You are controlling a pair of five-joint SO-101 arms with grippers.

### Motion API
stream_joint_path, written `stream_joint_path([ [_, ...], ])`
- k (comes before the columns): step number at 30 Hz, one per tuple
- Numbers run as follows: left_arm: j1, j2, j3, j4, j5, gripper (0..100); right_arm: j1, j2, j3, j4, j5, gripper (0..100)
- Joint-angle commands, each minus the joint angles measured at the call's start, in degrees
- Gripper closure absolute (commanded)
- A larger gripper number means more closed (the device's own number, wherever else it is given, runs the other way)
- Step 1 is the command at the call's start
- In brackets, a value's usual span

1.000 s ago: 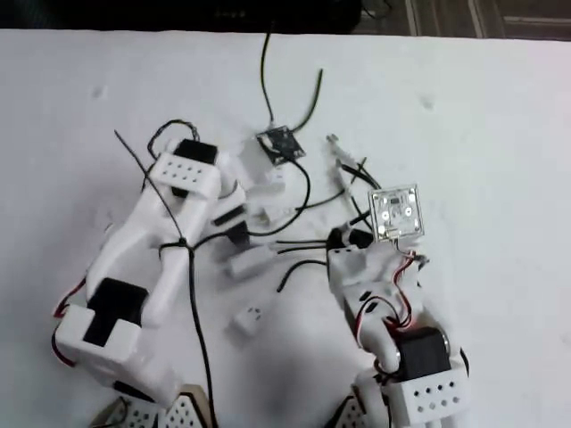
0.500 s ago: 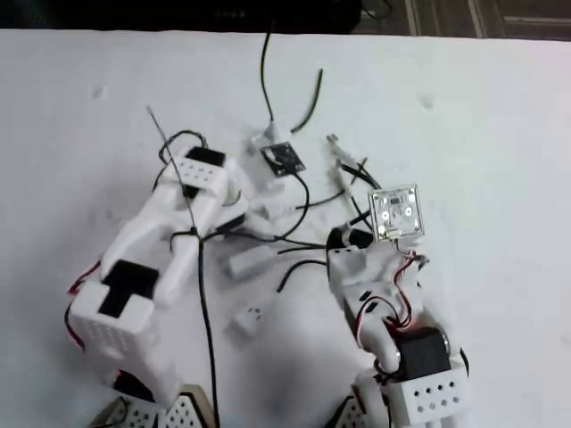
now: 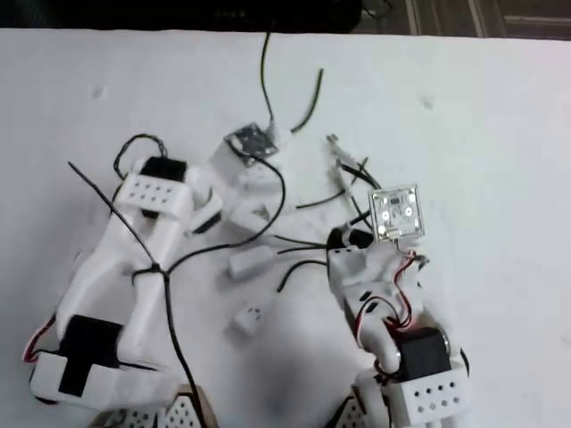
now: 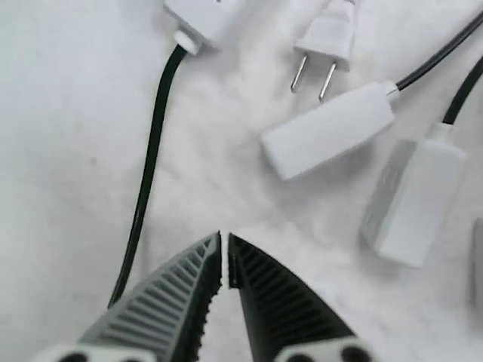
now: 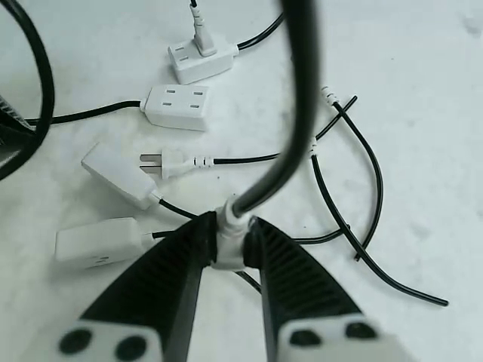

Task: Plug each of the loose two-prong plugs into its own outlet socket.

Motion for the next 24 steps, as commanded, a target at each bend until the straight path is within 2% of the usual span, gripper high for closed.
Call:
stream_joint_path([
  [1, -0.4, -2.0, -0.1, -3.6, -5.2, 74, 0.3, 0.0, -0.7, -1.0, 0.2, 98.1],
  [3, -0.4, 0.2, -0.1, -8.0, -5.8, 67, 0.3, 0.0, -0.7, -1.0, 0.2, 98.1],
  [7, 0.9, 6.3, -1.9, -12.7, -13.9, 70, 0.3, 0.0, -0.7, -1.0, 0.2, 98.1],
  [16, 3.2, 14.8, -14.0, -6.6, -22.7, 71, 0.3, 0.2, -0.7, -1.0, 0.3, 98.1],
  [24, 8.7, 15.5, -15.5, -5.5, -28.8, 71, 0.3, 0.2, -0.7, -1.0, 0.3, 98.1],
])
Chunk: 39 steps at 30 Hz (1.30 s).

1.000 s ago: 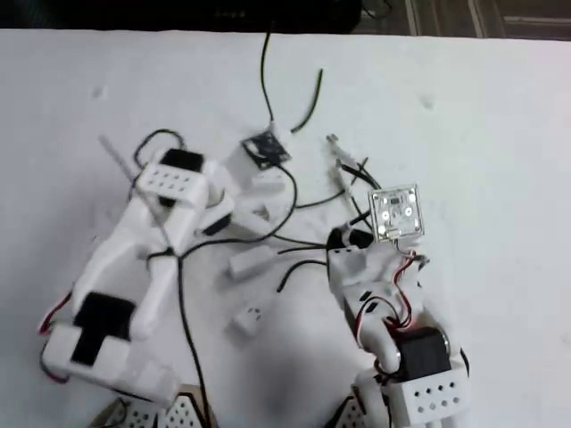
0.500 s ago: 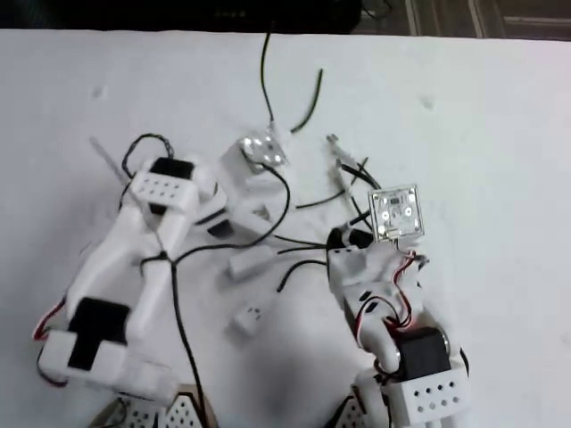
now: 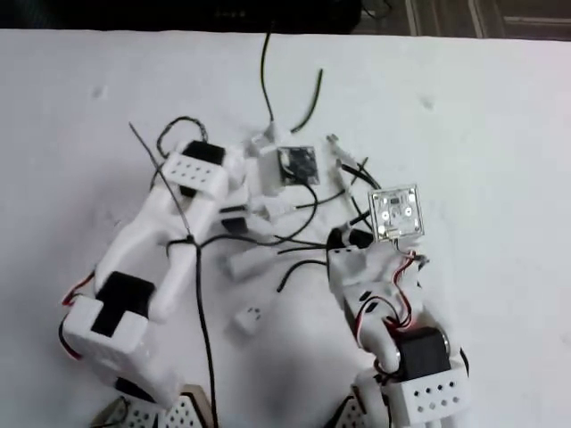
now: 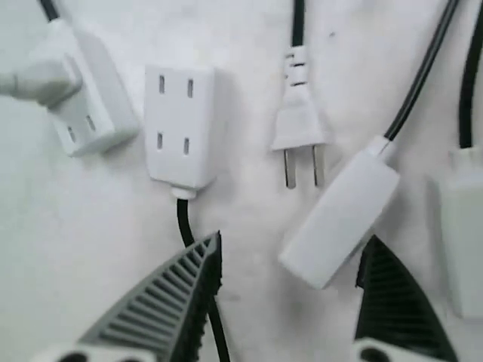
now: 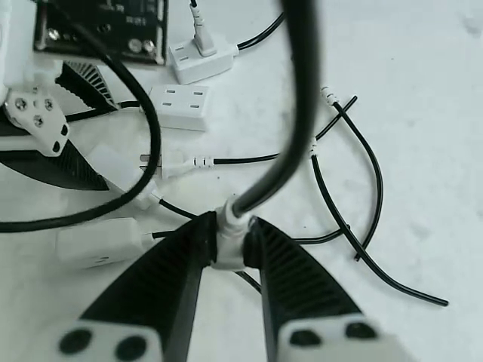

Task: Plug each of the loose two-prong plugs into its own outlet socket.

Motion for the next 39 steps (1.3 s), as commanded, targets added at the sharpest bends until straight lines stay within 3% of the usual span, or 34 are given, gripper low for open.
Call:
stream_joint_path([
  [1, 2.7, 0.0, -2.0, 0.5, -3.4, 71, 0.3, 0.2, -0.7, -1.0, 0.3, 98.1],
  [8, 2.8, 5.4, -2.6, 0.1, -3.8, 74, 0.3, 0.0, -0.7, -1.0, 0.3, 98.1],
  [13, 2.9, 4.1, -2.4, 0.6, -3.3, 99, 0.3, 0.0, -0.7, -1.0, 0.3, 98.1],
  [15, 2.9, 1.5, -2.1, 2.1, 0.2, 96, 0.3, 0.0, -0.7, -1.0, 0.3, 98.1],
  [24, 3.5, -11.7, -2.0, 8.7, 11.5, 98, 0.3, 0.0, -0.7, -1.0, 0.3, 98.1],
  [35, 1.5, -12.5, -1.1, 9.7, 32.8, 98, 0.3, 0.0, -0.7, -1.0, 0.3, 98.1],
  [39, 1.6, -12.1, -1.1, 13.1, 35.2, 98, 0.3, 0.0, -0.7, -1.0, 0.3, 98.1],
])
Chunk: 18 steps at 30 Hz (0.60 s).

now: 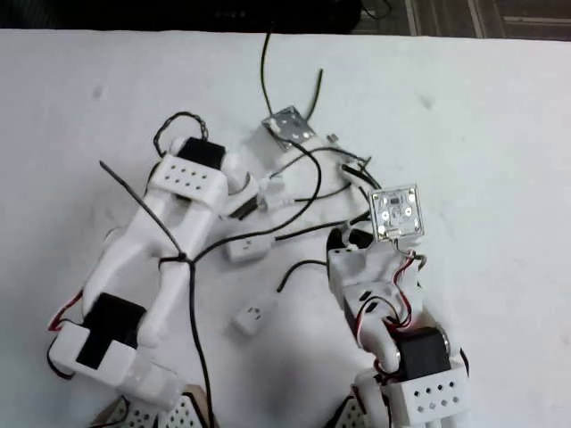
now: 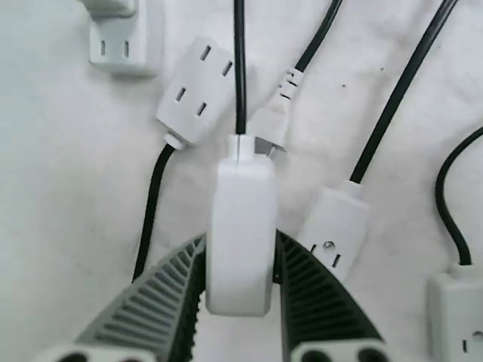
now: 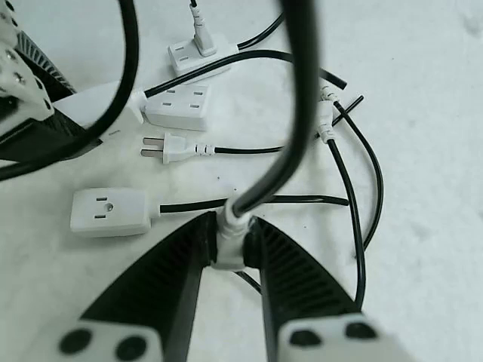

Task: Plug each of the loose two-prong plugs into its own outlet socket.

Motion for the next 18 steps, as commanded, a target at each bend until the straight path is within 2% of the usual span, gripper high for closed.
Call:
stream_joint_path([
  [1, -0.7, -3.6, -0.6, 3.7, 2.7, 98, 0.3, 0.0, -0.7, -1.0, 0.3, 98.1],
  [9, -6.4, -3.6, 5.0, 1.4, 2.3, 98, 0.3, 0.0, -0.7, -1.0, 0.3, 98.1],
  [18, -5.9, -3.6, 17.2, -7.6, -0.7, 95, 0.3, 0.0, -0.7, -1.0, 0.3, 98.1],
])
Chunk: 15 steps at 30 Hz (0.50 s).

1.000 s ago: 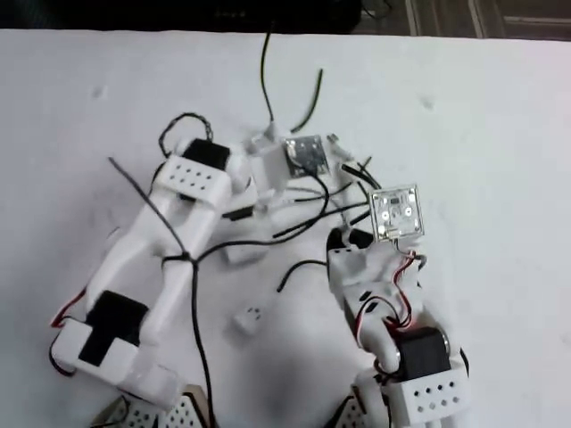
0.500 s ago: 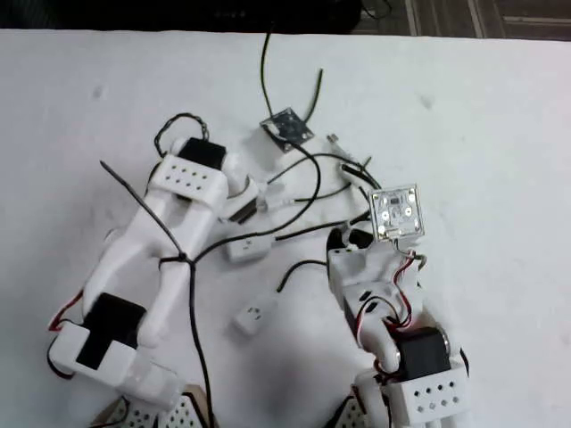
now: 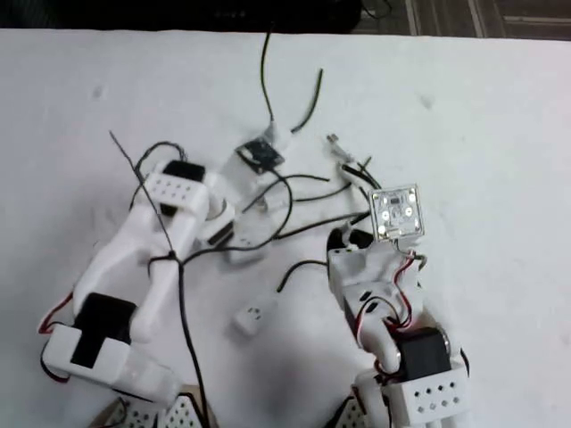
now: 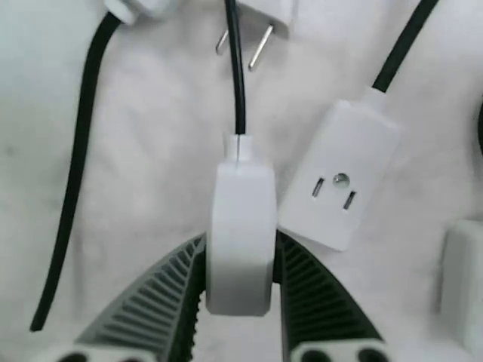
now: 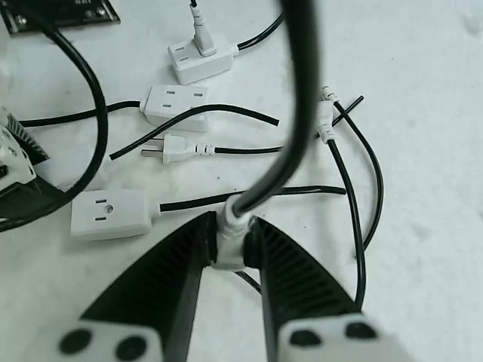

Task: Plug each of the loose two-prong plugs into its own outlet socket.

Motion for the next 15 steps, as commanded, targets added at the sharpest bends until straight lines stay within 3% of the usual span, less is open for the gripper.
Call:
stream_joint_path([
  [1, -0.4, -3.6, 3.5, -3.9, -0.7, 92, 0.2, 0.0, -0.7, -1.0, 0.3, 98.1],
  [5, -0.5, -3.9, 4.6, -4.1, -0.7, 80, -1.9, 0.2, -0.3, -1.0, 0.3, 98.1],
  [15, -7.2, -3.7, 0.4, -9.1, -0.7, 80, -2.4, 0.0, 0.4, -1.3, 0.3, 98.1],
])
